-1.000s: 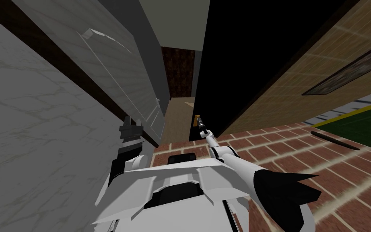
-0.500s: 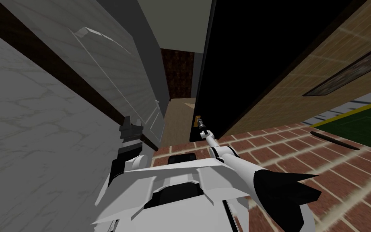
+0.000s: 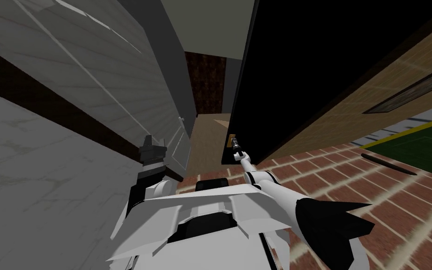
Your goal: Push the door open
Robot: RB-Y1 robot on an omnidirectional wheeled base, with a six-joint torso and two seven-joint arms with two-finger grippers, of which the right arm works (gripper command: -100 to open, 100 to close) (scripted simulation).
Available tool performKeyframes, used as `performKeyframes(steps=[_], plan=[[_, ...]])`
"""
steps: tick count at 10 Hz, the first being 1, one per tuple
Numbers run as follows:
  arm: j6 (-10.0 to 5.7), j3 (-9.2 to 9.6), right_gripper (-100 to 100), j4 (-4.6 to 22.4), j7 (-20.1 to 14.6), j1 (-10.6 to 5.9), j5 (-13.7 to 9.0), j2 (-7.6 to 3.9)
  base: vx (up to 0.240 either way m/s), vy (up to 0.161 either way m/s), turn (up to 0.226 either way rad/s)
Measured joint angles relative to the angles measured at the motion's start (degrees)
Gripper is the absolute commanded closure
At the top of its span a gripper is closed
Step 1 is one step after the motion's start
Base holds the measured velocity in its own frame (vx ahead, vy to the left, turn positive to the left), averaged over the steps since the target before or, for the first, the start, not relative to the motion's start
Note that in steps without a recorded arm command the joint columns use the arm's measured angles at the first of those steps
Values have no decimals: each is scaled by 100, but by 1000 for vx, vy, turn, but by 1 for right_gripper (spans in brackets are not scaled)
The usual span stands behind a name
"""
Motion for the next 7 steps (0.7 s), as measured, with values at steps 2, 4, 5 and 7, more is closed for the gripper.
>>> performKeyframes(steps=[2,4,5,7], plan=[[-14,-154,100,87,115,-21,-50,3,206,99,-76],[-58,-276,100,184,154,-37,-104,-60,158,75,-66],[-21,-345,100,133,208,-27,-122,-37,148,64,-60],[63,-466,100,92,302,-20,-164,-32,181,112,-105]])
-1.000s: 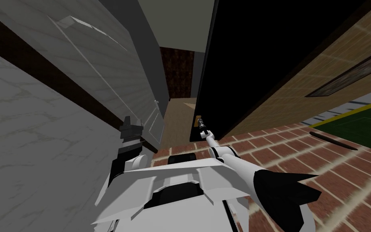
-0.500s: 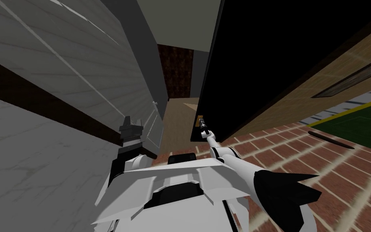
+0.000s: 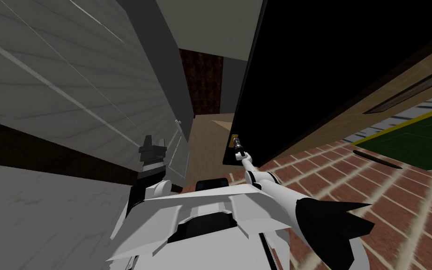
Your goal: Push the door open
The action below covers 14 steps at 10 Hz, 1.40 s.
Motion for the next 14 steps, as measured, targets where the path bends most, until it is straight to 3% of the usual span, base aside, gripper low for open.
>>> performKeyframes(steps=[2,5,6,7,8,14], plan=[[-101,-195,100,256,123,-91,-65,-43,159,95,-53],[-51,-356,100,156,224,-17,-122,-45,175,84,-69],[102,-387,100,-174,235,161,-131,-1,132,74,-59],[38,-451,100,73,264,22,-157,-68,149,54,-49],[-13,-521,100,138,310,2,-181,-76,184,91,-60],[96,-821,100,18,485,98,-284,-111,173,73,-55]])
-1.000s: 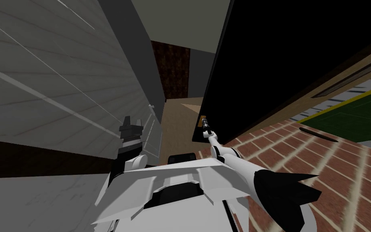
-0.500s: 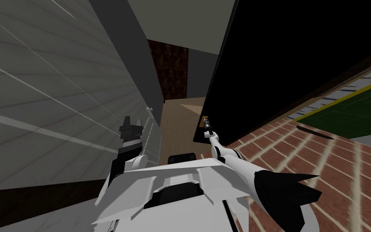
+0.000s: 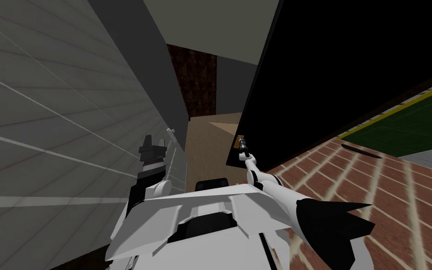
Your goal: Push the door open
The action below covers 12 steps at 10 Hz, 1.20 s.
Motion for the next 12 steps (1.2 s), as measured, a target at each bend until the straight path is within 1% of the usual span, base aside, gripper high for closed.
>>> performKeyframes(steps=[1,2,4,5,6,7,8,9,10,11,12], plan=[[-30,-47,100,69,29,-38,-15,-23,67,26,-21],[-42,-60,100,72,33,-51,-21,-38,150,-15,-38],[21,-121,100,-19,56,50,-29,10,195,-2,-35],[14,-170,100,14,71,42,-40,3,188,6,-38],[27,-221,100,-24,94,55,-49,9,218,10,-34],[60,-263,100,-135,102,127,-56,20,165,8,-16],[-13,-300,100,58,99,30,-70,-69,194,26,-51],[-27,-375,100,77,132,17,-82,-77,231,35,-67],[-20,-438,100,61,160,44,-93,-80,236,12,-63],[-12,-475,100,55,146,81,-104,-111,197,21,-36],[24,-543,100,-30,166,119,-116,-100,228,26,-45]])
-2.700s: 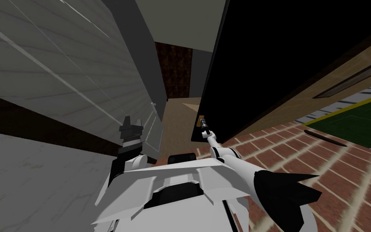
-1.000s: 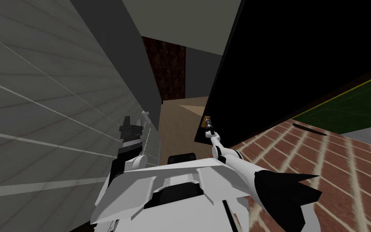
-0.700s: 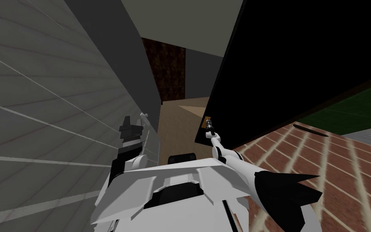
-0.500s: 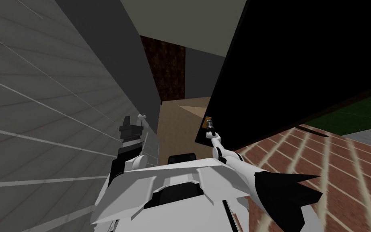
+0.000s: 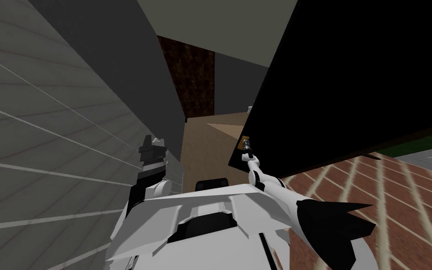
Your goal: Push the door open
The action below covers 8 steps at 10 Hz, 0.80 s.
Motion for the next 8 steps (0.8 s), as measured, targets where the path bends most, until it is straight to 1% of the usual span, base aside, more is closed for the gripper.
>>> performKeyframes(steps=[1,2,3,4,5,6,7,8], plan=[[6,-68,100,-5,16,28,-15,-23,233,46,-79],[29,-153,100,-49,58,49,-27,-12,207,28,-68],[-14,-212,100,38,67,38,-44,-71,214,13,-67],[-14,-299,100,-1,114,64,-56,-42,219,37,-53],[-11,-370,100,51,126,59,-74,-103,213,40,-53],[-81,-459,100,223,149,-4,-93,-176,201,47,-44],[75,-487,100,-199,123,219,-99,-102,140,29,-57],[11,-547,100,12,144,115,-112,-177,152,19,-42]])
